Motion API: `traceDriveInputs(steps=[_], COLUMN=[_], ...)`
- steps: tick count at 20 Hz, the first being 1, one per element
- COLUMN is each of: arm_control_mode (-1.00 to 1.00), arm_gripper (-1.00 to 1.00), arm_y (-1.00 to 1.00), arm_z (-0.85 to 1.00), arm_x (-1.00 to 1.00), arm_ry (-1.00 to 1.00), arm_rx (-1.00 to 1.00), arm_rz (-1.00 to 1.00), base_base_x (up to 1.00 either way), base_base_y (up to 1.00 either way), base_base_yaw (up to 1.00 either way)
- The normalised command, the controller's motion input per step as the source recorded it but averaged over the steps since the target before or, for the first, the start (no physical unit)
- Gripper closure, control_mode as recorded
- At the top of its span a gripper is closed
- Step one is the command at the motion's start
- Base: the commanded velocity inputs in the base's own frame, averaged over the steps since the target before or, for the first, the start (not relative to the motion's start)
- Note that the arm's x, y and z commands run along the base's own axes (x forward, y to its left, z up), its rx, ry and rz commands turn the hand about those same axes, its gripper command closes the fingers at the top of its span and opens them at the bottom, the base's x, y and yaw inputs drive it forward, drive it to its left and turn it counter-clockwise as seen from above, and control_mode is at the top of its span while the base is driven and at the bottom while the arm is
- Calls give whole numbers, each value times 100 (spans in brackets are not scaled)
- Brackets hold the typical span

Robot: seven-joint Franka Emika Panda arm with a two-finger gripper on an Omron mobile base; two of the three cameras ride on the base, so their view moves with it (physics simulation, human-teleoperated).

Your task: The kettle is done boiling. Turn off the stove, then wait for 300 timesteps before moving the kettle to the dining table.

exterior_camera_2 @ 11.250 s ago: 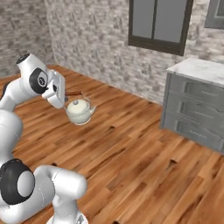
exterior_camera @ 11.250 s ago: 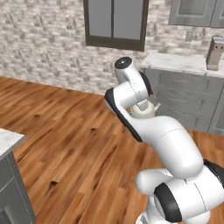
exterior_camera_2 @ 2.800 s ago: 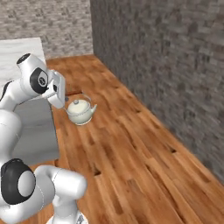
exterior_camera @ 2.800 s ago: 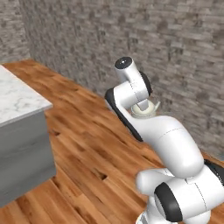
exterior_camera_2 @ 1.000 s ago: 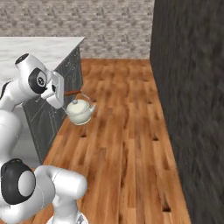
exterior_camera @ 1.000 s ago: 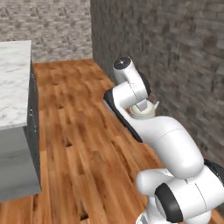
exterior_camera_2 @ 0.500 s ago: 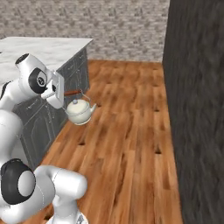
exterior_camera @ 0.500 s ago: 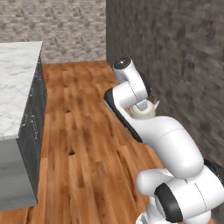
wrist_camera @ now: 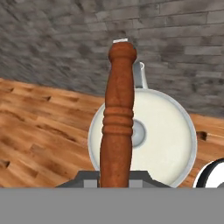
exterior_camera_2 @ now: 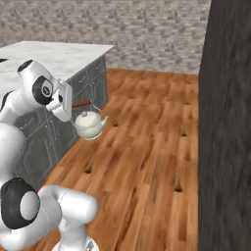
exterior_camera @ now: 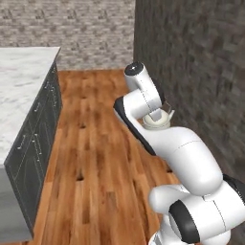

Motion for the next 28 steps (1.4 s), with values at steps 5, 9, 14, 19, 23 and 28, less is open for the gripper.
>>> traceDriveInputs(steps=[5,9,14,19,23,28], arm_control_mode=[100,100,100,100,100,100], arm_gripper=[100,100,100,100,100,100], arm_y=[0,0,0,0,0,0], arm_z=[0,0,0,0,0,0], arm_x=[0,0,0,0,0,0], arm_ry=[0,0,0,0,0,0], arm_rx=[0,0,0,0,0,0], arm_rz=[0,0,0,0,0,0], base_base_x=[70,68,69,71,72,73], base_base_y=[-52,-56,-58,-57,-58,-59], base_base_yaw=[25,25,24,24,24,24])
